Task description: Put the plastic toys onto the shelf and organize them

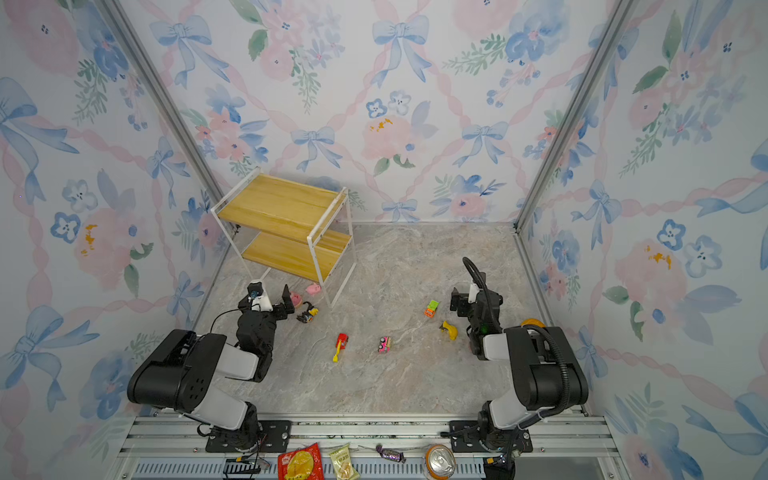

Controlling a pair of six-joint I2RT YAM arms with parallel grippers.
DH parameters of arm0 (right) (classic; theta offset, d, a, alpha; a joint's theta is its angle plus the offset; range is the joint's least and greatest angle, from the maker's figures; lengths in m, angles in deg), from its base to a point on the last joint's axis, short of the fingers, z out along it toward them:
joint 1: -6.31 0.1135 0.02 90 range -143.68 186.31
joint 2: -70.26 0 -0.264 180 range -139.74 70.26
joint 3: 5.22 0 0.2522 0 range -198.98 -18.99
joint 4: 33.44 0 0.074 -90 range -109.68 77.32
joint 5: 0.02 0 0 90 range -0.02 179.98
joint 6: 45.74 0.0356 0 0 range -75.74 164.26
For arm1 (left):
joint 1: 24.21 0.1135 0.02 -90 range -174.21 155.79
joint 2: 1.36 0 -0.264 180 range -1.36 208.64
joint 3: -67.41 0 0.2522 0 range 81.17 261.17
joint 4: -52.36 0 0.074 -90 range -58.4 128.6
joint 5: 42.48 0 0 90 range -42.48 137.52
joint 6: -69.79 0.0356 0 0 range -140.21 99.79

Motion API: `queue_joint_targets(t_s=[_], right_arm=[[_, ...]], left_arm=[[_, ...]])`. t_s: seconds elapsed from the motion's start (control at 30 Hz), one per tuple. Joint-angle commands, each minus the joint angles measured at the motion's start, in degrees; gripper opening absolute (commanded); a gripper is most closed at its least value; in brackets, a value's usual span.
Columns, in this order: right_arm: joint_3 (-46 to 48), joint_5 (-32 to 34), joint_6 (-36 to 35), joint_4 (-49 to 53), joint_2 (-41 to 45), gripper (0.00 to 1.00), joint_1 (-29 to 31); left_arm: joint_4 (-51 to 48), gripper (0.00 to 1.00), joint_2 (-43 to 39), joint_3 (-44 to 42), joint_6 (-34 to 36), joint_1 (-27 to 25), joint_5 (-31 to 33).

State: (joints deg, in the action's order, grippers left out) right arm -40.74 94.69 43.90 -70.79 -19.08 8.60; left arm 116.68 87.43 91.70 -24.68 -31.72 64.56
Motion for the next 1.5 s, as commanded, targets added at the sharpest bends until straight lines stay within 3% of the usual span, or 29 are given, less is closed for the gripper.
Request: queue_joint_targets(t_s=[0.0,0.77,0.97,1.13,1.23,1.47], right_arm=[[-0.9,0.0,0.8,-0.3,0.7,0.97,-0.2],[-0.9,0.4,0.6,-0.2,0.8,0.97,0.0],[1.0,6.8,-1.3,-1.8,3.7,0.97,3.3],[-3.8,9.1,-1.9,16.1,13.2,0.97,5.8],[-6.6,10.3,-0.4,22.9,16.6,0.97,7.2],[-13.4,11.9,1.5,30.3,21.3,0.97,16.6]], left_arm=[[-0.2,0.98,0.2,0.2,1.1,0.1,-0.9],[-0.2,0.98,0.3,0.2,1.1,0.2,-1.0],[-0.4,0.98,-1.2,-0.1,0.7,0.0,0.1],[-9.3,0.98,-6.9,1.9,0.5,-0.1,1.0],[-15.5,0.98,-10.7,3.6,-0.3,-1.2,4.9],[-33.7,0.98,-18.8,10.2,-4.5,-5.3,9.1]])
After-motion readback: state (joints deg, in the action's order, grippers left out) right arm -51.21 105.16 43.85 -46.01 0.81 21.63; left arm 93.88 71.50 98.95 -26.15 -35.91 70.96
